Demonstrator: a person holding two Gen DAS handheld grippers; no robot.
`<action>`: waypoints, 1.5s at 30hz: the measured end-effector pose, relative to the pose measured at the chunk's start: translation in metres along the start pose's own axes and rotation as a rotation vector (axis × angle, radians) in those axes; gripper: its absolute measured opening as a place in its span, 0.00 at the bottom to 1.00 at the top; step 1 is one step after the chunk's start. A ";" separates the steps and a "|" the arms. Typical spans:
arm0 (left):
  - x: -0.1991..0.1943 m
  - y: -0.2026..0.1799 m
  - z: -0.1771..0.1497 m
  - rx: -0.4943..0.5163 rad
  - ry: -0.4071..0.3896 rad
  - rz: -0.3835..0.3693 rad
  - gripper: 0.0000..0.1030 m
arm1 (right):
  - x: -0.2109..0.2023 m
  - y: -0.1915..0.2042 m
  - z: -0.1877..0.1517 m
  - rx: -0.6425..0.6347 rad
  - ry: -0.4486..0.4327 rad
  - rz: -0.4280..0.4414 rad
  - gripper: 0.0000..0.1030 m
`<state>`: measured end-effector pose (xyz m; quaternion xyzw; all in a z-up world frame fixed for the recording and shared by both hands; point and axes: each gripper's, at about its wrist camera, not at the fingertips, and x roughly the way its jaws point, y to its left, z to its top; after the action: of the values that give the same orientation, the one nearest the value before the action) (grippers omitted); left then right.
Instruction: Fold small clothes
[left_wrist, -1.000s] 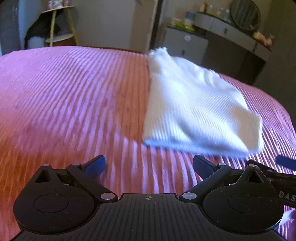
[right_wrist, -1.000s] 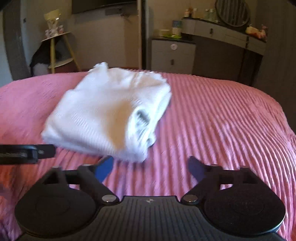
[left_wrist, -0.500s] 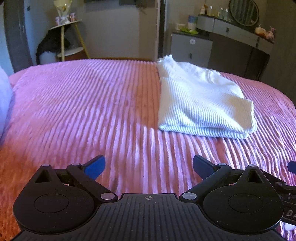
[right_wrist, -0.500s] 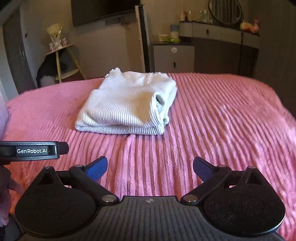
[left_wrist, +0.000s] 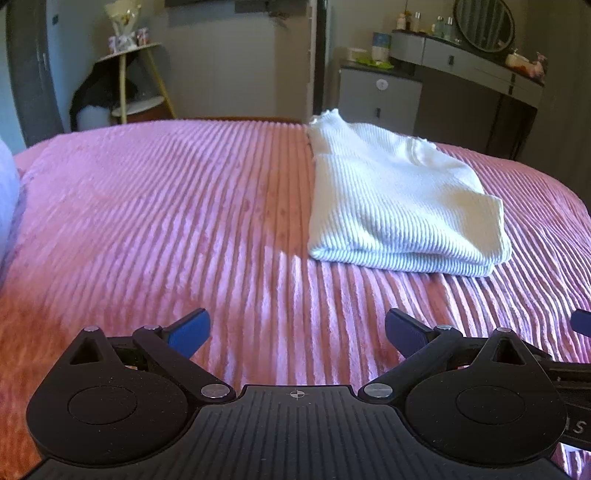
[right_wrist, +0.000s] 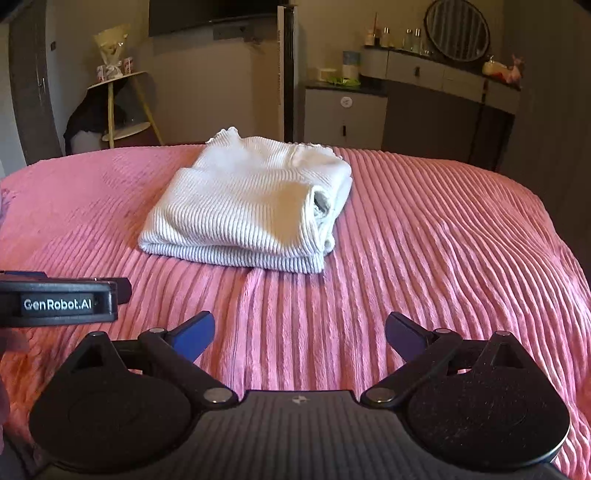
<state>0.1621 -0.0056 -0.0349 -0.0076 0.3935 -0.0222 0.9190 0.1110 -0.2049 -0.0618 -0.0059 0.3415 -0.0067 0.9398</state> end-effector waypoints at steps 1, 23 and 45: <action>0.002 0.000 0.000 -0.006 0.002 0.003 1.00 | 0.003 0.000 0.000 0.003 -0.002 -0.003 0.96; 0.040 0.000 -0.001 -0.002 0.081 0.039 1.00 | 0.034 -0.009 -0.005 0.009 -0.018 0.004 0.96; 0.038 -0.003 -0.002 0.029 0.085 0.048 1.00 | 0.026 -0.010 -0.005 0.005 -0.052 -0.001 0.96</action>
<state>0.1868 -0.0100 -0.0643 0.0163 0.4319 -0.0063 0.9017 0.1275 -0.2155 -0.0820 -0.0041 0.3171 -0.0077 0.9483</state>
